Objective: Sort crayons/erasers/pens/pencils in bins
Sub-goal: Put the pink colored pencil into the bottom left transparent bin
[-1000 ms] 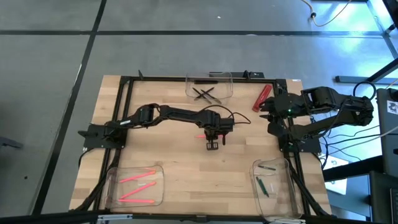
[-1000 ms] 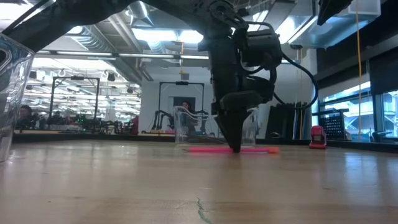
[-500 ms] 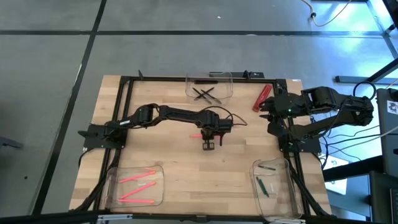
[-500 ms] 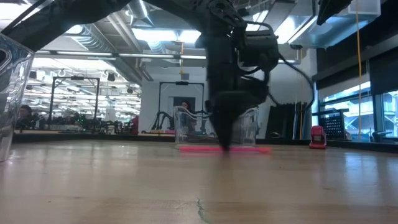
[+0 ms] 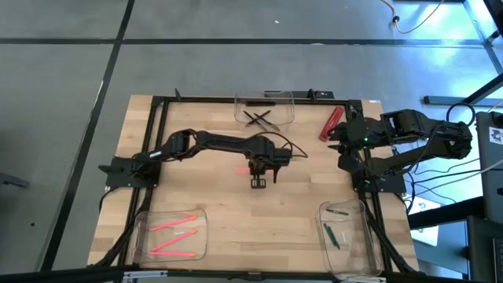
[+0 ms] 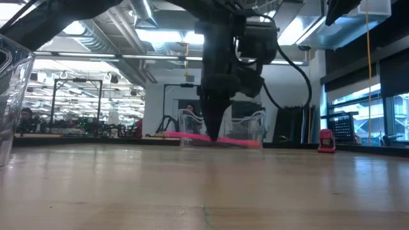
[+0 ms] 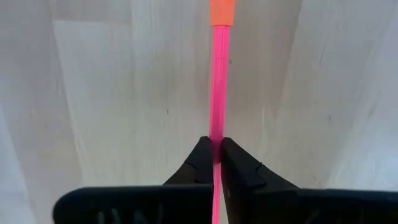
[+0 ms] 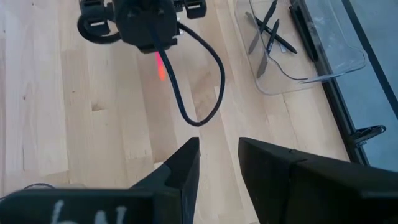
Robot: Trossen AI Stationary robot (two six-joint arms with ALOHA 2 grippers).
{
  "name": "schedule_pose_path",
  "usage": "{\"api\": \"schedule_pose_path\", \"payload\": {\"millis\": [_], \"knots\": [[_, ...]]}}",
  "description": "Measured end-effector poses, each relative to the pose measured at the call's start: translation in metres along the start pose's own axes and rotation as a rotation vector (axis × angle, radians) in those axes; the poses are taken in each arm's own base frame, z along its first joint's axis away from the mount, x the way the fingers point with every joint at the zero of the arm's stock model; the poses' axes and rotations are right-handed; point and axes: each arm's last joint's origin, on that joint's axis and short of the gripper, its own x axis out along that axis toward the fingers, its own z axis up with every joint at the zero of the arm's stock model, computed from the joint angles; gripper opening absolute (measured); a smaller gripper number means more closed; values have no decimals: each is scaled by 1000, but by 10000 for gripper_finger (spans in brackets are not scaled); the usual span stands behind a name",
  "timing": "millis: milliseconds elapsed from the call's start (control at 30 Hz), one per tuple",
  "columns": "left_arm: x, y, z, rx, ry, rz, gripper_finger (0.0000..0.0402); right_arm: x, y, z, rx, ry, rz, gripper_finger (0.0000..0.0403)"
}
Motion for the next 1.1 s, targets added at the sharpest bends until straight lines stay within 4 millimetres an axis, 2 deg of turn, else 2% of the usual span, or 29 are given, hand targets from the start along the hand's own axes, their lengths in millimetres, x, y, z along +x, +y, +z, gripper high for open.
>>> {"api": "schedule_pose_path", "payload": {"millis": [167, 433, 633, 767, 967, 1100], "knots": [[-16, -2, -4, 15, -22, -1, 0, 0, 0, 0, 0, 0, 0, 113], [-57, -15, -24, 18, -21, 9, 0, 0, 0, 1, 4, -13, 2, 113], [-102, -38, -52, 8, -26, 13, 0, 0, 1, 2, 3, -14, 36, 113], [-134, -58, -80, -20, -19, 28, 0, 0, 3, 2, -24, -12, 87, 113], [-170, -87, -114, -52, -78, -58, 0, -1, 7, 8, -118, -73, 192, 113], [-181, -105, -137, -108, -91, -76, 0, -1, 10, 14, -194, -125, 281, 113]]}}
